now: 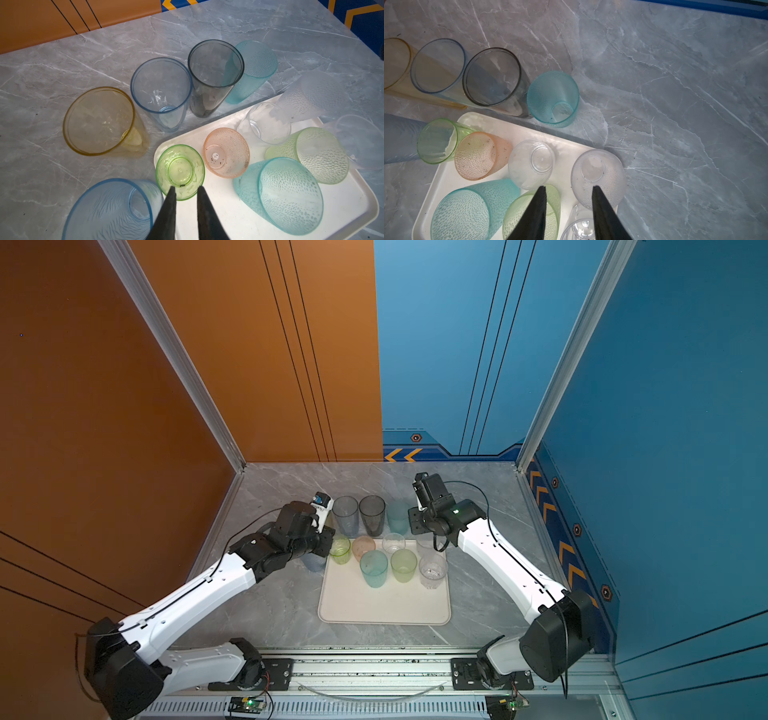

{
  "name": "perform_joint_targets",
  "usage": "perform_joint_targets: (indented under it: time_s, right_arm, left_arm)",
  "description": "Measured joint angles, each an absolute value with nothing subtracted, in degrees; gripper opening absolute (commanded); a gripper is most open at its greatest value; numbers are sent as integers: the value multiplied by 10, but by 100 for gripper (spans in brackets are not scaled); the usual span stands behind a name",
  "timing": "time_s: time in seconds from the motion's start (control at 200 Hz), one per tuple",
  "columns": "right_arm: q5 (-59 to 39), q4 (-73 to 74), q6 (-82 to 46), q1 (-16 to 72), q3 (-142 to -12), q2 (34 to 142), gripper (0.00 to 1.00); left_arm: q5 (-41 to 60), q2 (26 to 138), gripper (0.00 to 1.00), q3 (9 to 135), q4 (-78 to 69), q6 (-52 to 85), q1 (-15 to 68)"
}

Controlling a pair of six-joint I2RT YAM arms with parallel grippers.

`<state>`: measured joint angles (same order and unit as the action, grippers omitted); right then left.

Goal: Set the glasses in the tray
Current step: 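Move the right gripper back to the remaining teal dimpled cup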

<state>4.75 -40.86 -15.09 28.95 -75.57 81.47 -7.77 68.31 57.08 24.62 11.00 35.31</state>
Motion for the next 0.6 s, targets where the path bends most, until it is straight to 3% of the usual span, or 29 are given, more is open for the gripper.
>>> perform_joint_targets:
  time_s: [0.601]
  right_arm:
    - [48,-396,-164,242,-796,877,35]
  left_arm:
    - [-101,683,21,551,229,110,353]
